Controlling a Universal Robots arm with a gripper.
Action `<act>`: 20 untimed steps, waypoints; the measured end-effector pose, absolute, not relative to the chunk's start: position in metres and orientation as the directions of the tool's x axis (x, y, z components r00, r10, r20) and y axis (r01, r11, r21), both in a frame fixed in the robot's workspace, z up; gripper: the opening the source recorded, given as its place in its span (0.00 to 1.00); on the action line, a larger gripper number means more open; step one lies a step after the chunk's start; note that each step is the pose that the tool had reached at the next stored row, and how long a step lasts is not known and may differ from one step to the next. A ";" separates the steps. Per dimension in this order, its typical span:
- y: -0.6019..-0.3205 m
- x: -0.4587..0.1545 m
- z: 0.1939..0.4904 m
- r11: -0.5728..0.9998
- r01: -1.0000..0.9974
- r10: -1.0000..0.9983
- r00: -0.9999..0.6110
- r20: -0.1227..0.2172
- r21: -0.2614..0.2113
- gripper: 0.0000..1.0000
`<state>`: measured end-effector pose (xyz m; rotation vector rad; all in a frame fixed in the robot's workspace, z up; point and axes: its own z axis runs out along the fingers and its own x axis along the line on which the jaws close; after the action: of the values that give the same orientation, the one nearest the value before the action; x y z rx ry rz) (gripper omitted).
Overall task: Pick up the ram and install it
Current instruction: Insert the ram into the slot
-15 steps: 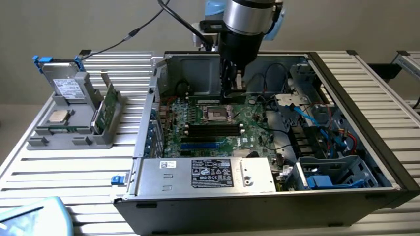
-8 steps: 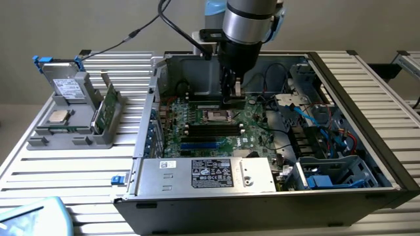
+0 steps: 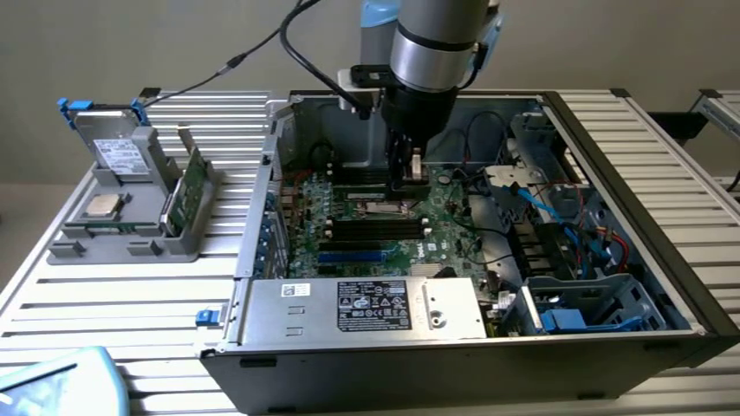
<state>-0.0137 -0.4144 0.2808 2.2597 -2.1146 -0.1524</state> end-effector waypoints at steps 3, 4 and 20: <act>-0.414 -0.014 0.275 -0.065 -0.993 -0.997 0.061 -0.042 0.099 0.13; -0.414 -0.014 0.274 -0.063 -0.993 -0.997 0.059 -0.042 0.099 0.13; -0.414 -0.014 0.251 -0.032 -0.992 -0.999 0.028 -0.036 0.122 0.13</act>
<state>-0.0139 -0.4144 0.2510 2.2069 -2.1407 -0.1710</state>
